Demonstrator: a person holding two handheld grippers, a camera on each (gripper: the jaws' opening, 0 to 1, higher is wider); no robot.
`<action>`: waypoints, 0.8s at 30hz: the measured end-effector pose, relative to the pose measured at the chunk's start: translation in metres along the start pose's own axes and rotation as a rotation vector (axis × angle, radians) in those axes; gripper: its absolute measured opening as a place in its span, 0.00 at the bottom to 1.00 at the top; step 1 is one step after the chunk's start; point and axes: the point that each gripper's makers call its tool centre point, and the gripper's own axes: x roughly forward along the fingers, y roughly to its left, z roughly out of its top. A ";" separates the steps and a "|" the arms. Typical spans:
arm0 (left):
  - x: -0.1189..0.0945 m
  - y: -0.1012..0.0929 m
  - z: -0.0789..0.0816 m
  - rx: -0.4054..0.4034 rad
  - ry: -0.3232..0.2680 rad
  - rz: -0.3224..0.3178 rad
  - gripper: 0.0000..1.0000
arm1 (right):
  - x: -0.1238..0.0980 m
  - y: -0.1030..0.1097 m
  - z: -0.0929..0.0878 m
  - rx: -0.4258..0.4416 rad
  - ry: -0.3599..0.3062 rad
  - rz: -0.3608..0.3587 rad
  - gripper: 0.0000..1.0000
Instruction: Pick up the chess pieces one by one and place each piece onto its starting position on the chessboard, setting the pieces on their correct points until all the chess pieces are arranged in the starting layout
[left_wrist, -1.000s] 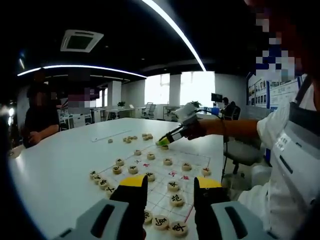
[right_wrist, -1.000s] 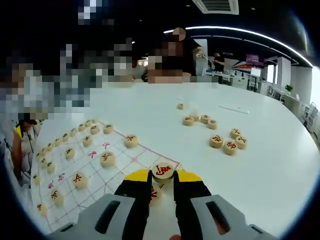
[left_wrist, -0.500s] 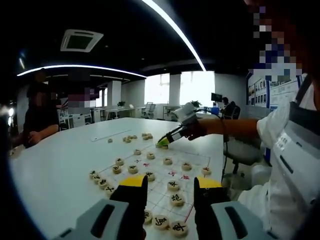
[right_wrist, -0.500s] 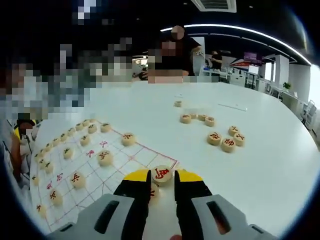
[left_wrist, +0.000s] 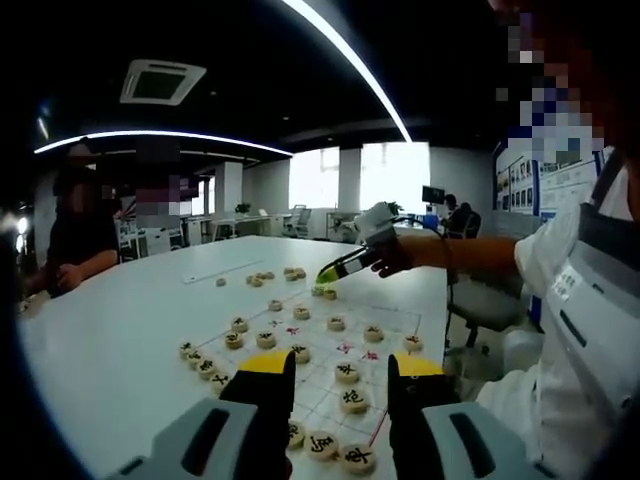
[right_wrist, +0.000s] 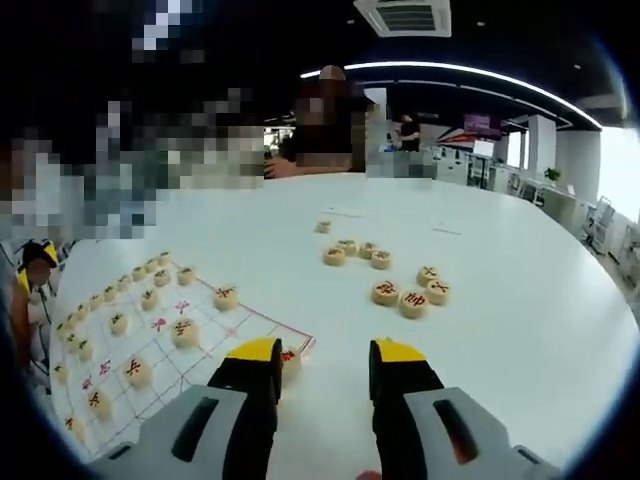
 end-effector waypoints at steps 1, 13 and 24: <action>0.000 0.000 0.000 0.000 -0.001 0.001 0.38 | -0.001 -0.003 0.002 0.002 -0.008 -0.009 0.41; -0.001 0.008 0.005 -0.016 -0.022 0.030 0.38 | 0.014 -0.001 0.022 -0.086 -0.038 -0.033 0.45; -0.004 0.010 0.005 -0.019 -0.026 0.038 0.38 | 0.073 0.010 0.026 -0.050 0.016 0.008 0.35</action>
